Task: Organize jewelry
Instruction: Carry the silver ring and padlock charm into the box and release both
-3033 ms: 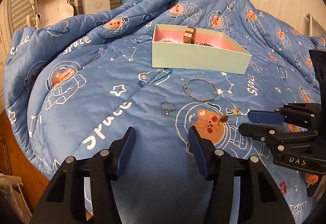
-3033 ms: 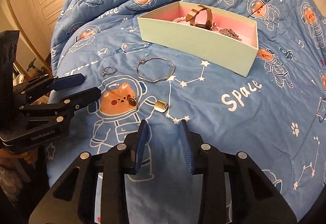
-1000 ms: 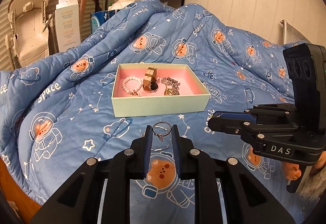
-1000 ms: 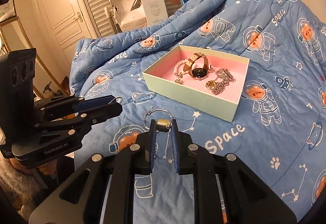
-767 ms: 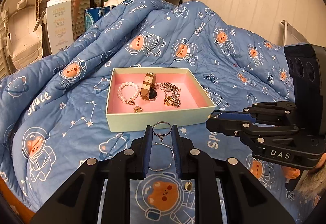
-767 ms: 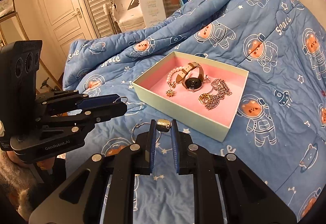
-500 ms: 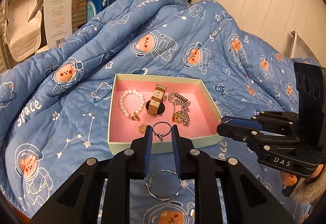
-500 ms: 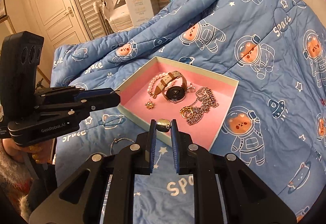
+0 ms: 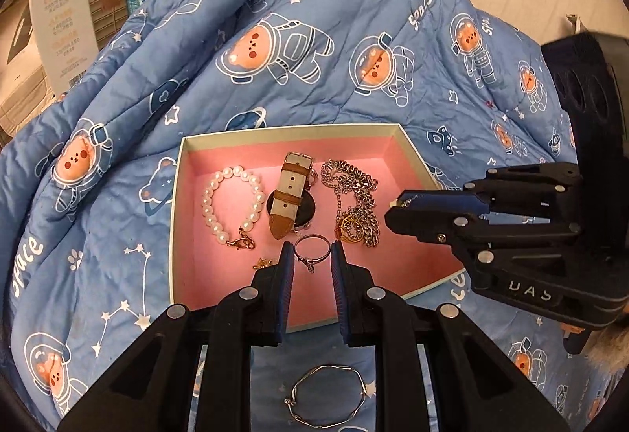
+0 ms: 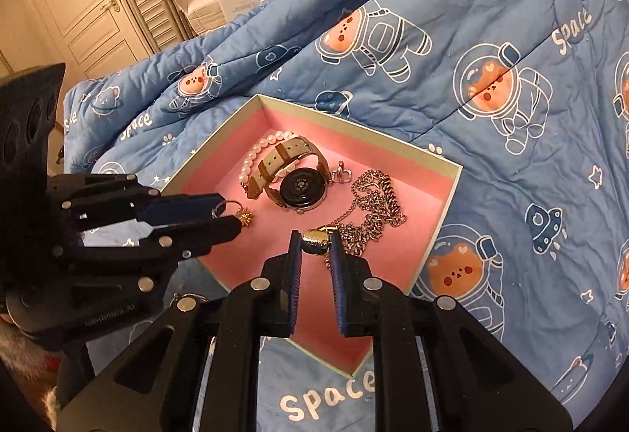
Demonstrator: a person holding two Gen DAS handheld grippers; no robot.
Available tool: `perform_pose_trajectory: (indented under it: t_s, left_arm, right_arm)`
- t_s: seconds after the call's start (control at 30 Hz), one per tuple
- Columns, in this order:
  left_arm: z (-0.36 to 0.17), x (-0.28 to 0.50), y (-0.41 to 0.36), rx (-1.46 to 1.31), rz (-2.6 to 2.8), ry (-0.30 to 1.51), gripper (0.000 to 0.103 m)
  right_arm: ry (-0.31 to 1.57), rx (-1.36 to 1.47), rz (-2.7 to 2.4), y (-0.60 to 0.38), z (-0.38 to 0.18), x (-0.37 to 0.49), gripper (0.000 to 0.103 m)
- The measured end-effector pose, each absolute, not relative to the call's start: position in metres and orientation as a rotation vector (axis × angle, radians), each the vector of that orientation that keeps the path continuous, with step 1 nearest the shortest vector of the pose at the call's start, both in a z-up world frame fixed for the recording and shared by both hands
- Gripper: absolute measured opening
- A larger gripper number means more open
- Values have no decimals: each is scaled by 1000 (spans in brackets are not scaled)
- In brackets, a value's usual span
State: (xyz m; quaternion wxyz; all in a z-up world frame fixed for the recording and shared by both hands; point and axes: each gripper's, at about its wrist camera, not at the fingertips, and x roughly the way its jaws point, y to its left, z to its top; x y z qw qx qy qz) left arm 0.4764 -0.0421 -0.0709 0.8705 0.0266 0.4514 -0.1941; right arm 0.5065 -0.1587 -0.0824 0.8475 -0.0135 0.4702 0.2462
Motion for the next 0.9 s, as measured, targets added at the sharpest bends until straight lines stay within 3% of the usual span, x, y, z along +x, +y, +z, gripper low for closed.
perform_pose_trajectory:
  t_s: [0.63,0.7,0.77,0.9]
  left_arm:
    - [-98,499,-65,151,-424,1061,19]
    - [-97,499,-65,150,-426,1058,24]
    - [-96,498,-65,154,-426,1046,38]
    - [-91,493,-64,176,-429,1019,48]
  right_arm:
    - [1135,-72,457,-135,-114,555,15]
    - [1135,-75,448,-135,-115,556,15]
    - [1138,-70,443,-135,-116,558,15]
    - [1138,-72,446,-132,-118,559,16]
